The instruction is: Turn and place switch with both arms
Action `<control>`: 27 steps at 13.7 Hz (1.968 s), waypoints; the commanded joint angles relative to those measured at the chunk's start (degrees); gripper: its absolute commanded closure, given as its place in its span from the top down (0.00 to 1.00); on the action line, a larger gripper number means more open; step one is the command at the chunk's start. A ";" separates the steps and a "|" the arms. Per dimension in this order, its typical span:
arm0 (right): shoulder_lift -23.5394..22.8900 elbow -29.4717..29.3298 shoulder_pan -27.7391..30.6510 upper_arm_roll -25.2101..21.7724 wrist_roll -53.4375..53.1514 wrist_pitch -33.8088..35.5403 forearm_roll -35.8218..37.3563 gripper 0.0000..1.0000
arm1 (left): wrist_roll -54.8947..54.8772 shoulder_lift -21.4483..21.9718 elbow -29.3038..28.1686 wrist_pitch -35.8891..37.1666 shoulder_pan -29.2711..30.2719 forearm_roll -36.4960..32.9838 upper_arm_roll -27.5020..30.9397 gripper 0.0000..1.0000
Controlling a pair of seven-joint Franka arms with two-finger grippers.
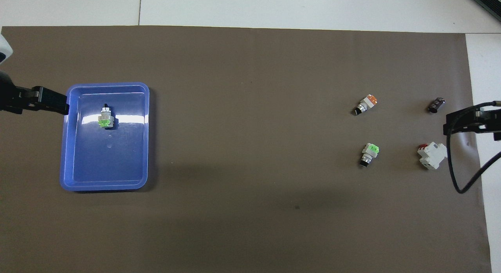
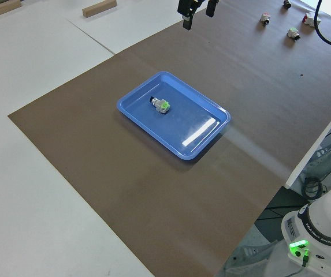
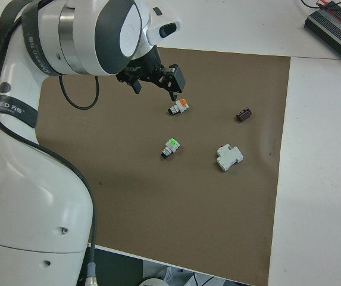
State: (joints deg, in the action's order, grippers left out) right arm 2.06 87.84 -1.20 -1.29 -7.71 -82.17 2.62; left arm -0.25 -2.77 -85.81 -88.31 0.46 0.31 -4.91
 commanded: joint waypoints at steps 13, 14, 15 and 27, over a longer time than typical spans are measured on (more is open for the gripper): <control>2.95 4.70 1.73 -0.12 4.44 -2.64 0.81 1.00 | 0.34 1.71 -2.00 -0.82 0.24 -0.05 -0.10 1.00; 2.95 4.70 1.73 -0.20 4.55 -2.73 0.63 1.00 | 0.34 1.71 -2.00 -0.82 0.24 -0.05 -0.10 1.00; 2.86 4.62 2.08 -0.29 4.46 -3.25 0.63 1.00 | 0.34 1.71 -2.00 -0.82 0.24 -0.05 -0.10 1.00; -2.31 32.90 -0.81 0.15 -26.70 -40.40 -2.26 1.00 | 0.34 1.71 -2.00 -0.82 0.24 -0.05 -0.10 1.00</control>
State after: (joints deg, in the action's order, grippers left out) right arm 1.42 115.48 -0.63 -1.39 -28.08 -115.63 1.84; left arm -0.25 -2.75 -85.81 -88.31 0.46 0.31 -4.91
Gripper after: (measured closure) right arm 0.000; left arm 0.000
